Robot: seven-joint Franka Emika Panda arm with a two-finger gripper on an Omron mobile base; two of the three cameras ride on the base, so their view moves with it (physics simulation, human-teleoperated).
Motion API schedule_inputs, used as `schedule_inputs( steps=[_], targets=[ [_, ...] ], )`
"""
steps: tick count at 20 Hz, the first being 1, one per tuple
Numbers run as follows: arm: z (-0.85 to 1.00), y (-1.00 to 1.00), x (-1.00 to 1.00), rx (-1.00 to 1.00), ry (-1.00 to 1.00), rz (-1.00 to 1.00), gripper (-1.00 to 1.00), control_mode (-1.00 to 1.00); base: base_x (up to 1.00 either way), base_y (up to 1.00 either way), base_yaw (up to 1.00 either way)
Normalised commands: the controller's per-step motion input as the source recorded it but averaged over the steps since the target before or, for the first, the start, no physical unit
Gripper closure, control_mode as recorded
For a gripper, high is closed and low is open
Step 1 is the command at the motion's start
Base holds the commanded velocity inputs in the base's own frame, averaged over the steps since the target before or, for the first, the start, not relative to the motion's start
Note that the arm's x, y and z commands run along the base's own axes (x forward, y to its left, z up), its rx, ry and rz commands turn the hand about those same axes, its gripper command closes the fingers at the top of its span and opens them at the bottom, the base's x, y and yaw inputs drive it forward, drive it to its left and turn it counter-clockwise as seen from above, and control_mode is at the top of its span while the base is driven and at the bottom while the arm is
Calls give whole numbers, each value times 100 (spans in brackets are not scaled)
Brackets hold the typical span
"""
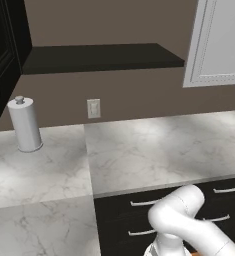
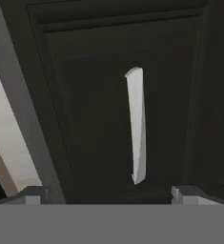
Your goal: Take the pizza cutter from the drawer on the right and place it on the dining counter for cutting.
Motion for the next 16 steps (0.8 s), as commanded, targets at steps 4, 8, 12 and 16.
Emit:
schedule_inputs(
  steps=[4, 8, 12, 16],
  targets=[
    [0, 29, 25, 0, -14, -21, -100, -100, 0, 0, 0],
    [0, 22, 28, 0, -7, -16, -100, -100, 0, 0, 0],
    [0, 0, 20, 0, 0, -10, -100, -100, 0, 0, 0],
    [-1, 0, 24, 0, 0, -4, -100, -100, 0, 0, 0]
  ],
)
